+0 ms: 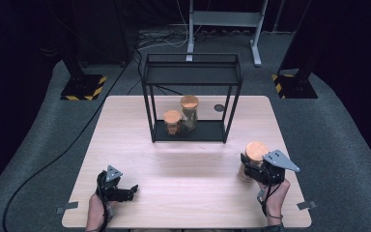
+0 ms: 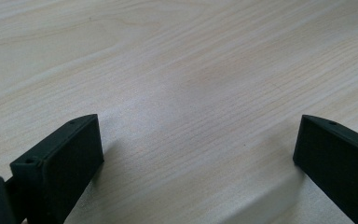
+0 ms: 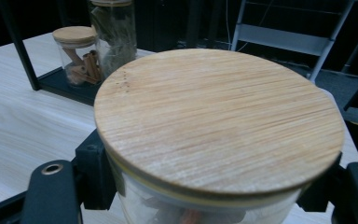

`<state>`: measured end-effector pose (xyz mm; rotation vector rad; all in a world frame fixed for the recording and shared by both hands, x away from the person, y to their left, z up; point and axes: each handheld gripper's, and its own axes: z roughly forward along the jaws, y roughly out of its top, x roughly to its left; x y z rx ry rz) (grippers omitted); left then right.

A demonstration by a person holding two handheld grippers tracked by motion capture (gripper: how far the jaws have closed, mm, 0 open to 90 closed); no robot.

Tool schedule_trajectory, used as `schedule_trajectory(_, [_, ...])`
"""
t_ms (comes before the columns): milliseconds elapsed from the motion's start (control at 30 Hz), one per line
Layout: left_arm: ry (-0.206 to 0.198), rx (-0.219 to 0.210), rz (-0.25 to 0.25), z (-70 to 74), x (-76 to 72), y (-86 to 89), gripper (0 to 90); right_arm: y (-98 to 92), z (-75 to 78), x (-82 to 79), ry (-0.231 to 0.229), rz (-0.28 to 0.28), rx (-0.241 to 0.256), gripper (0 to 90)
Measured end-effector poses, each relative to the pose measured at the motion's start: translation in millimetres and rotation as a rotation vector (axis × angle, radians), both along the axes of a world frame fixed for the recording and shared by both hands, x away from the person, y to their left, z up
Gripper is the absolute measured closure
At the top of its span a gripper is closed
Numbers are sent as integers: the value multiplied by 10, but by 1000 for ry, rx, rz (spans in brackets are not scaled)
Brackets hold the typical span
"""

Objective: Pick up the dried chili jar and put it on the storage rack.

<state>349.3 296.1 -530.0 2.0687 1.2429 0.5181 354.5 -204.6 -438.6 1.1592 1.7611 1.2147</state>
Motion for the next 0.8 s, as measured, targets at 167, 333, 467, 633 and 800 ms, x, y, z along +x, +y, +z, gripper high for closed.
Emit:
schedule_trajectory(167, [0, 0, 0, 0, 0, 1, 8, 87, 16, 38, 0, 20, -3, 248])
schedule_trajectory(333, [0, 0, 0, 0, 0, 0, 8, 163, 33, 72, -2, 37, -4, 248])
schedule_trajectory(467, [0, 0, 0, 0, 0, 1, 8, 206, 44, 95, 0, 45, -5, 248])
schedule_trajectory(633, [0, 0, 0, 0, 0, 0, 8, 251, 65, 119, -3, 56, -7, 248])
schedule_trajectory(800, [0, 0, 0, 0, 0, 0, 8, 298, 76, 151, -1, 65, -9, 248])
